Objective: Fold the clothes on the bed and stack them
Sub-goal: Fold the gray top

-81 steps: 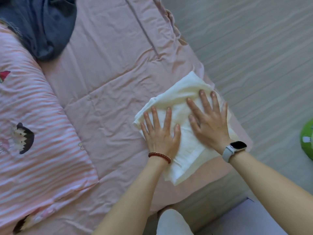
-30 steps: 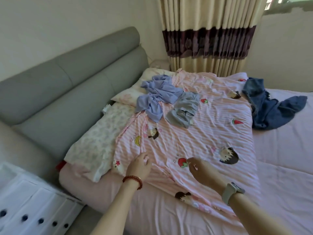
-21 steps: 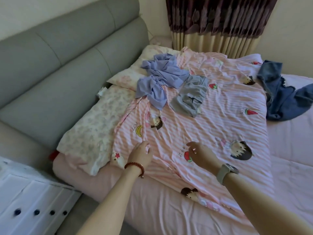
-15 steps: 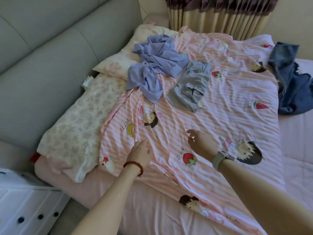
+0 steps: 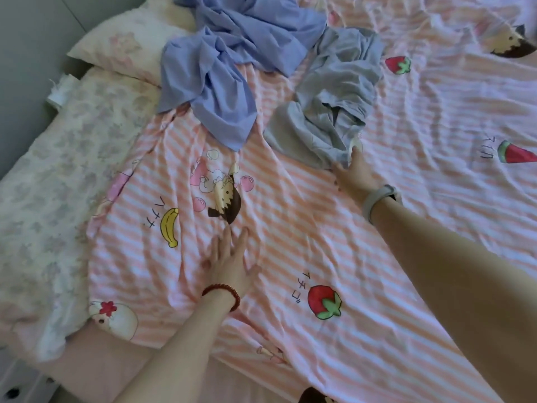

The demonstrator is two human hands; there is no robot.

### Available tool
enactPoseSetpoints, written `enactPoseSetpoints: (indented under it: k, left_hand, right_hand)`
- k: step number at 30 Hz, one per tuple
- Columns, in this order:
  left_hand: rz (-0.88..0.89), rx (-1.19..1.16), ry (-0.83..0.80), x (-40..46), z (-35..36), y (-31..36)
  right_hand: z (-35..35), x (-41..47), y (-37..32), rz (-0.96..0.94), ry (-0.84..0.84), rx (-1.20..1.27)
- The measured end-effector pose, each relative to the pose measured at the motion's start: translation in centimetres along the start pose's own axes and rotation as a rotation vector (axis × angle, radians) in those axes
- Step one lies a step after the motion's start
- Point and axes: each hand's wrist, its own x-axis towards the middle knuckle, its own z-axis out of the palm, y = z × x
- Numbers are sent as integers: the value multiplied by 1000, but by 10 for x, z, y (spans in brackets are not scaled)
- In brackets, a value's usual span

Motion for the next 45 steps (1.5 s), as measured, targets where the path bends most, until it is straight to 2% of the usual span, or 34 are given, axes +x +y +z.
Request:
enactPoseSetpoints:
  k: [3,5,8,10,14,18,22,27,30,34,36,39,41,45]
  left_hand:
    - [12,10,1,7,4,-3]
    - [7,5,-28,8,2,-2]
    - [4,-37,-62,5,-5,-1]
    - [5,-123,-48,0,-11,1]
    - [15,-377,47,-30,-25,12]
    - [180,-445,62,-82,-28,29]
    - [397,-355,38,-128,-24,47]
    - [697,-214,8,-164,-18,79]
    - [674,-159,-102,-178,-4,108]
    - [586,102,-240,-186,38,142]
    - [594,225,-172,-187,59,152]
    - [714,322,-61,-185,77,165]
    - [755,171,-64,-183,80,168]
    - [685,-316,-27,-197,56,178]
  right_hand:
    - [8,11,-6,174,-98,296]
    - [14,13,-11,154,-12,370]
    - [19,-3,-17,47,156,273]
    - [19,-30,-13,-6,199,250]
    - [14,-114,6,-72,206,247]
    - [13,-201,32,-16,196,207]
    - [4,-288,52,-17,151,104]
    - [-22,-390,81,-97,300,-45]
    - [-41,-436,96,-98,433,-139]
    - [-55,-478,114,-62,588,-205]
    - [-57,-493,130,-41,603,-223]
    - [-64,-506,158,1,562,-268]
    - [-70,-507,172,18,557,-302]
    - [-101,-494,196,29,579,-295]
